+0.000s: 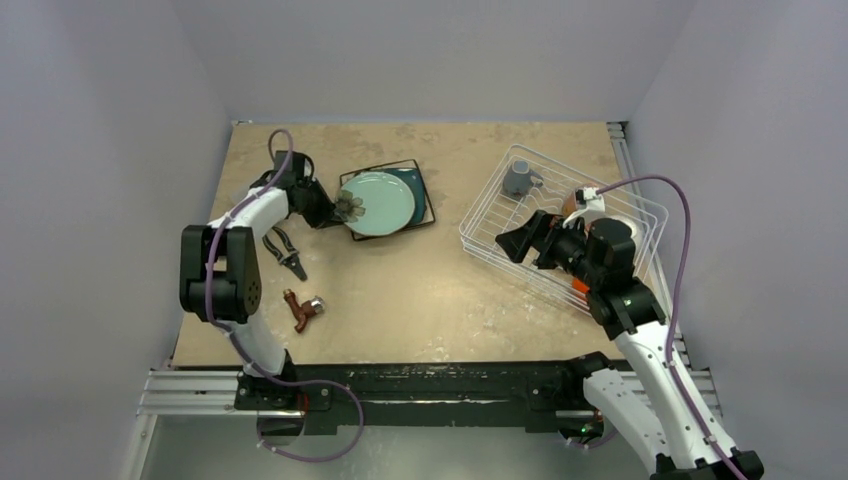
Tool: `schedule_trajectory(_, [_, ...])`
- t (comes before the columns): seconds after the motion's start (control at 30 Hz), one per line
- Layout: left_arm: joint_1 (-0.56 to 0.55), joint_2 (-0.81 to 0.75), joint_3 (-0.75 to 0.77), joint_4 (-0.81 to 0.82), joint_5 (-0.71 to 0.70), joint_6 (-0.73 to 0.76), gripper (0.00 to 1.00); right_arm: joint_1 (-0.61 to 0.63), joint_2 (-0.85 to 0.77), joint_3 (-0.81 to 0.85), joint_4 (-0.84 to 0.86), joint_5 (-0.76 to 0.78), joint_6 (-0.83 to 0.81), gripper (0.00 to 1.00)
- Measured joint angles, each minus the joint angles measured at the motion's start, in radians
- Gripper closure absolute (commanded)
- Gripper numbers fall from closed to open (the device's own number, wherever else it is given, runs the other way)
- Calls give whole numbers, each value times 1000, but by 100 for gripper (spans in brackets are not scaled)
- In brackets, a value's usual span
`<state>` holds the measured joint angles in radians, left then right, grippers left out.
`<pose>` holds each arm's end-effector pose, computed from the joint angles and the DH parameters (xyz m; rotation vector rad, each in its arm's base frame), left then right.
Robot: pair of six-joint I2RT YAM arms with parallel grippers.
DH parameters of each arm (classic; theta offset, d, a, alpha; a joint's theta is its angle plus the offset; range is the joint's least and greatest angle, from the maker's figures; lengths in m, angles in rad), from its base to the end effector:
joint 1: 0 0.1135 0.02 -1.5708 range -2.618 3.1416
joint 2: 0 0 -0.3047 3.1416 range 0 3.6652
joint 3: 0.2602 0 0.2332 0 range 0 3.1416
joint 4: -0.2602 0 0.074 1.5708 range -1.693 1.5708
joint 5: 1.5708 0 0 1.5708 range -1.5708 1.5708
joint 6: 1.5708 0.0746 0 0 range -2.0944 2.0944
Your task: Load the mixed dishes into the dish rack
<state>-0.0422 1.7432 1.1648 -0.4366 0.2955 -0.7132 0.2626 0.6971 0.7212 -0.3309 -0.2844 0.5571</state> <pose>0.3692 -0.0373 0.2172 -0.7688 2.5477 -0.6476 0.1385 0.0589 0.3306 0.0835 1.9482 0.8205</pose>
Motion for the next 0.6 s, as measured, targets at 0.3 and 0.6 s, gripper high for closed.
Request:
schedule_trajectory(0.3, [3,57,34,-55,57,-6,66,0,13,-3,14,-4,4,2])
schedule_trajectory(0.6, [9,100,39,-51,118,-11,56,0,48,-21,34,-26,12,2])
